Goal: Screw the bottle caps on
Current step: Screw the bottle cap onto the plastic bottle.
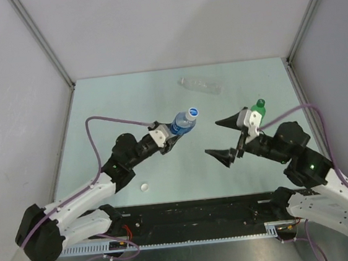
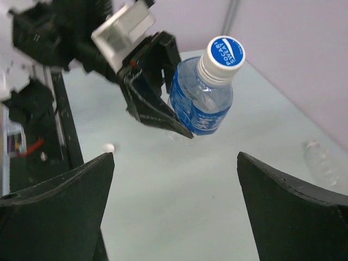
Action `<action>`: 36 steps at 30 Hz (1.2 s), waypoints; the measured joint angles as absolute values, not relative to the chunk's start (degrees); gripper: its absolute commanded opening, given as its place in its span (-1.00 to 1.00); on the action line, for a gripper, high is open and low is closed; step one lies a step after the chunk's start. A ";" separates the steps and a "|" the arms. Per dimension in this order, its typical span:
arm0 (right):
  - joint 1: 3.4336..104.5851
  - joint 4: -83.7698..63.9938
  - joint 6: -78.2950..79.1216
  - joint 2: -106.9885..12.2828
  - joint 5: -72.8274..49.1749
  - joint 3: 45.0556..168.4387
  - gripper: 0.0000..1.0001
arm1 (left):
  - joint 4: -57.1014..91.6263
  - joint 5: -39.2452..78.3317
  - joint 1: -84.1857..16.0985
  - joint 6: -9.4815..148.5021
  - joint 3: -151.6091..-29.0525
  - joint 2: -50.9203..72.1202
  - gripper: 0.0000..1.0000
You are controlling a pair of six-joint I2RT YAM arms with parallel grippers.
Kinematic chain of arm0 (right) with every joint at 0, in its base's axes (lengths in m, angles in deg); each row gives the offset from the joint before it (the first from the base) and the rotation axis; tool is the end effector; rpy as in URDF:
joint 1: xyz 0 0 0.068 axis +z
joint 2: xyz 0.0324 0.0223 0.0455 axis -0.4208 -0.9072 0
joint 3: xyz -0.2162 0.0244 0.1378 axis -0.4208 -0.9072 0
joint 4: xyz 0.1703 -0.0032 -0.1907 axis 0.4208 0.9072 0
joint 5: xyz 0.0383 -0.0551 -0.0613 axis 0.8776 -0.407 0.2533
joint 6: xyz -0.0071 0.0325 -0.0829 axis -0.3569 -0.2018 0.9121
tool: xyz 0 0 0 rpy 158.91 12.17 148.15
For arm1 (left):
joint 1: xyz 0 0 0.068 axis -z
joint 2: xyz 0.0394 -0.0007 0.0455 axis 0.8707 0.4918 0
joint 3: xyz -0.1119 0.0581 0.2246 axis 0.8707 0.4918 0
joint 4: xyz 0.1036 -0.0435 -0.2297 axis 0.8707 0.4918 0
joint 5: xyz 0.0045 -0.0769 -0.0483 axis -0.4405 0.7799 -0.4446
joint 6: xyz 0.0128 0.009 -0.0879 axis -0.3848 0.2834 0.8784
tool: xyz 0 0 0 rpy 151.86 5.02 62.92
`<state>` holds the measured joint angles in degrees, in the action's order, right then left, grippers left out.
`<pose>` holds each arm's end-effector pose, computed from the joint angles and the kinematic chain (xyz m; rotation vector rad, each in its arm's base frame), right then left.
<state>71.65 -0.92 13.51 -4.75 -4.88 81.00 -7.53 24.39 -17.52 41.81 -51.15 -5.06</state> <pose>0.1218 0.1586 0.3789 -0.8898 1.3162 0.7519 0.1974 -0.2089 0.2744 0.9406 1.2879 -0.5464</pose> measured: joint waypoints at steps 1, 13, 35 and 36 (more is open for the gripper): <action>71.65 -0.02 15.92 -4.01 -3.44 80.76 0.99 | -7.51 27.20 -18.35 41.57 -50.72 -5.89 -1.00; 71.65 3.58 33.82 -5.01 11.78 79.27 0.70 | 5.26 56.38 -21.85 30.84 -48.99 -9.48 -0.99; 71.82 0.48 36.85 -7.31 22.03 78.99 -0.05 | 10.83 59.68 -21.93 27.43 -49.80 -6.59 -1.00; 71.82 0.35 36.88 -7.31 22.05 78.99 -0.10 | 10.83 59.73 -21.93 27.41 -49.80 -6.57 -1.00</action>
